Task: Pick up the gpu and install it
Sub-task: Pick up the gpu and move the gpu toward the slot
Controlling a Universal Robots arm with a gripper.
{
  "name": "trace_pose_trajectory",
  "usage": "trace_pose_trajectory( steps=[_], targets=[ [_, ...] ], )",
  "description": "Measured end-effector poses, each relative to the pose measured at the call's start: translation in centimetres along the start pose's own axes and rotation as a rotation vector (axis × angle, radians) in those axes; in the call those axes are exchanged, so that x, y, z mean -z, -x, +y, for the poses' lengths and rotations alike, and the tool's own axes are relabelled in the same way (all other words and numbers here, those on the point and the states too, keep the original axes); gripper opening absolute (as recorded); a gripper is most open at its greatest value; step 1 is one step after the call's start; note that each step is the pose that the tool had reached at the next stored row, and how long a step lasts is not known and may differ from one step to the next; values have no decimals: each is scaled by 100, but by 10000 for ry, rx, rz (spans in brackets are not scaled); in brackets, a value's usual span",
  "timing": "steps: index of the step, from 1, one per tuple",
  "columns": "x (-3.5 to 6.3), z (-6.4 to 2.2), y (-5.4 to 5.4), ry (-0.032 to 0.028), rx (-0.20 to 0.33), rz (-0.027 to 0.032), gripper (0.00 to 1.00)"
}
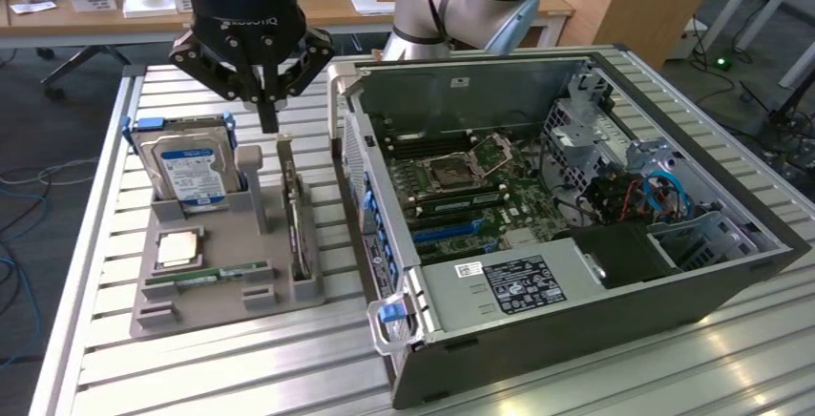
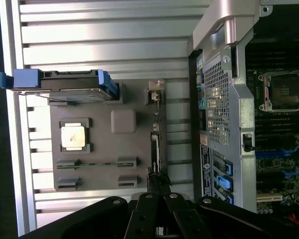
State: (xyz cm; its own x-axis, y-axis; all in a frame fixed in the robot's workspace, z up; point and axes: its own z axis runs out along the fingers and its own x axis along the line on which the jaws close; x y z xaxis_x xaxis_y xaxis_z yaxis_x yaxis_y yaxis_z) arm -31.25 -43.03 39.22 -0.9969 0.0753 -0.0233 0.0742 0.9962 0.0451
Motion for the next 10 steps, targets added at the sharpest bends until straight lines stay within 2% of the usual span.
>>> trace_pose_trajectory(
  steps=[10],
  targets=[
    [0,0,0,0,1,0,11]
  ],
)
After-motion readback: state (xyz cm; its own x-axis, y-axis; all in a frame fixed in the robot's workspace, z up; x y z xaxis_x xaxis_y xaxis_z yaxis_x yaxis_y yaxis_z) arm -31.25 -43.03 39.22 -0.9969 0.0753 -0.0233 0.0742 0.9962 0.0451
